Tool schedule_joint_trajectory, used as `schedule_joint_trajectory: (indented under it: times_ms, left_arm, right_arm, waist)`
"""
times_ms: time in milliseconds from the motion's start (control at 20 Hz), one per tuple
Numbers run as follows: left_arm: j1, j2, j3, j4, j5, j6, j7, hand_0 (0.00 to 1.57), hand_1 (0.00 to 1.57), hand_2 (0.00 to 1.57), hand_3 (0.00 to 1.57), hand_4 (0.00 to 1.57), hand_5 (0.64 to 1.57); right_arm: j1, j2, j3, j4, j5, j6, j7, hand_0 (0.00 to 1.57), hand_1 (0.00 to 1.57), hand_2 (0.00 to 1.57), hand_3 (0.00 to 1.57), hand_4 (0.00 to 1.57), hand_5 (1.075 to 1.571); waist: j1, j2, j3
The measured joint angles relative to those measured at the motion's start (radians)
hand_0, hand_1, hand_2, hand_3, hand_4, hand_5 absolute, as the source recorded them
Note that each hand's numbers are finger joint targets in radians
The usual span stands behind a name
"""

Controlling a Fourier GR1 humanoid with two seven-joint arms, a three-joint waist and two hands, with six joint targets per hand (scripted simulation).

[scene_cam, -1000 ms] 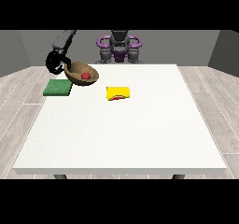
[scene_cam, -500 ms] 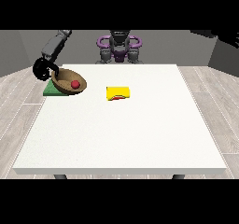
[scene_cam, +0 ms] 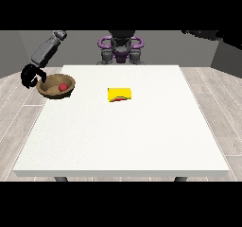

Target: Pick the cup and pour the ball into the bowl, then pick the bowl and place it on the pad

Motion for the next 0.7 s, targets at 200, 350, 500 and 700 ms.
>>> schedule_joint_trajectory:
  times_ms: [200,350,500,700]
  left_arm:
    - [0.033,-0.013,0.005,-0.069,0.031,0.017,0.041,0.0,0.0,0.0,0.0,0.7,1.558]
    - [0.058,-0.027,0.003,-0.078,0.038,0.016,0.044,0.0,0.0,0.0,0.0,0.7,1.556]
    - [0.052,-0.006,0.01,-0.074,0.064,0.011,0.071,0.0,0.0,0.0,0.0,0.68,1.557]
    - [0.056,0.015,0.005,-0.048,0.08,-0.006,0.098,0.0,0.0,0.0,0.0,0.67,1.556]
  right_arm:
    - [-0.014,-0.026,0.001,0.068,0.018,0.016,-0.048,1.57,1.57,1.57,0.0,0.98,1.569]
    - [-0.006,-0.023,0.016,0.094,0.034,0.023,-0.057,1.57,1.57,1.57,0.46,0.98,1.567]
    - [-0.005,-0.005,0.033,0.115,0.054,0.013,-0.076,1.57,1.57,1.57,0.92,1.01,1.562]
    - [0.003,0.032,0.058,0.134,0.072,0.003,-0.065,1.57,1.57,1.57,1.09,0.98,1.565]
  waist:
    - [0.006,0.002,-0.0006]
    - [0.007,-0.023,-0.0015]
    - [0.008,-0.029,-0.002]
    - [0.007,-0.073,-0.0031]
